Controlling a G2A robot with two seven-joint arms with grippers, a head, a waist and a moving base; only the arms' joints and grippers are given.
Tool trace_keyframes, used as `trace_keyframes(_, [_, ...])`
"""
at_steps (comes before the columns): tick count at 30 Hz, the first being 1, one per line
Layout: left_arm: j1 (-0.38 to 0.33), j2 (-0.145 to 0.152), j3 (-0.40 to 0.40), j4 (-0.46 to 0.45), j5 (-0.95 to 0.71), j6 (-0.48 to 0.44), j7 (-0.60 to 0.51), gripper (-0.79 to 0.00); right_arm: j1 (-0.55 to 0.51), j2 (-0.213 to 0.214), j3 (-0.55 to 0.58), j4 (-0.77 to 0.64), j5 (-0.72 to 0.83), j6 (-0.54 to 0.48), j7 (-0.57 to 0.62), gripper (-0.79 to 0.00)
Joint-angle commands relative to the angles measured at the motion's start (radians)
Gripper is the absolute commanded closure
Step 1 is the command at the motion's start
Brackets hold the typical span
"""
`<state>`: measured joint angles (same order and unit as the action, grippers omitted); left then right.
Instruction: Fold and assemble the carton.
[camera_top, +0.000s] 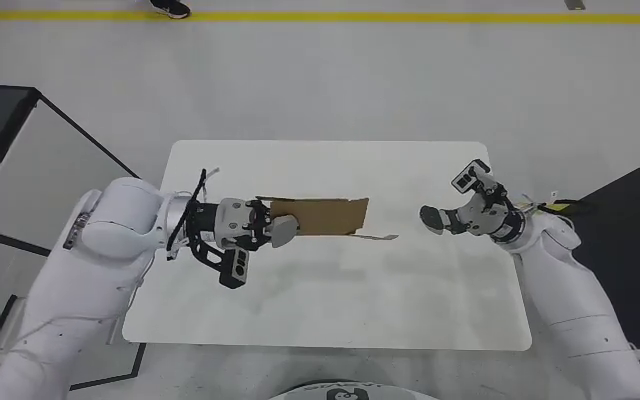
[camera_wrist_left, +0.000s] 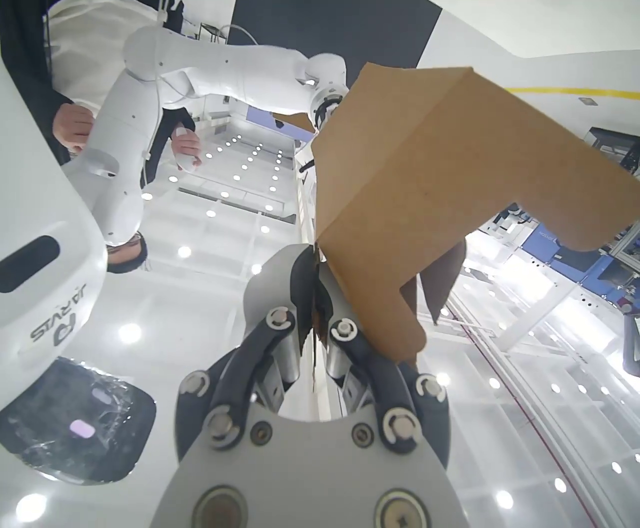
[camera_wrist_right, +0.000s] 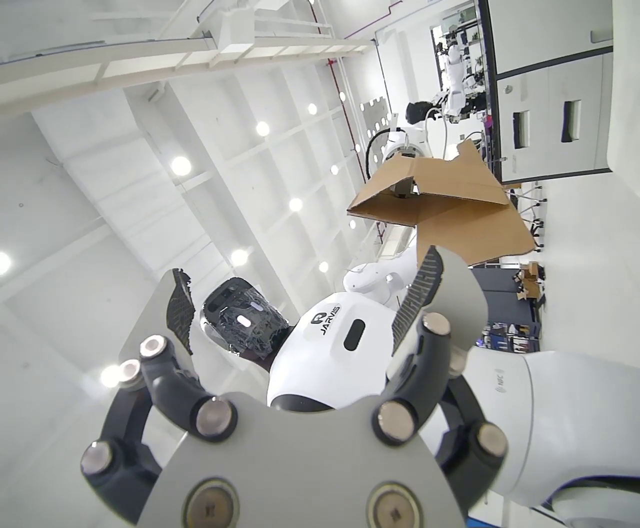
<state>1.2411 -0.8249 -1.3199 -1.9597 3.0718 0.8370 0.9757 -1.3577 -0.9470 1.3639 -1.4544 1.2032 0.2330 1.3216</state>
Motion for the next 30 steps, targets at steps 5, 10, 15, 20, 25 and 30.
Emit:
trace_keyframes(5, [-0.056,0.034,0.031,-0.048,0.0,-0.006,0.014,0.0,0.035,-0.012,-0.051,-0.002,0.11,0.202,-0.06,-0.785])
trace_keyframes(10, [-0.107,0.079,0.092,-0.059,0.0,-0.029,0.037,0.0,0.075,-0.023,-0.083,0.009,0.177,0.304,-0.098,-0.785])
trace_keyframes(15, [-0.146,0.118,0.143,-0.044,0.0,-0.022,0.03,0.0,0.106,-0.033,-0.125,0.005,0.206,0.388,-0.125,-0.785])
trace_keyframes(20, [-0.18,0.148,0.184,-0.035,0.0,-0.007,0.015,0.0,0.135,-0.046,-0.182,-0.002,0.226,0.445,-0.18,-0.785])
trace_keyframes(25, [-0.201,0.17,0.213,-0.027,0.0,0.01,-0.002,0.0,0.166,-0.061,-0.238,0.006,0.237,0.489,-0.234,-0.785])
trace_keyframes(30, [-0.217,0.186,0.236,-0.021,0.0,0.017,-0.01,0.0,0.18,-0.075,-0.285,0.007,0.255,0.52,-0.261,-0.785])
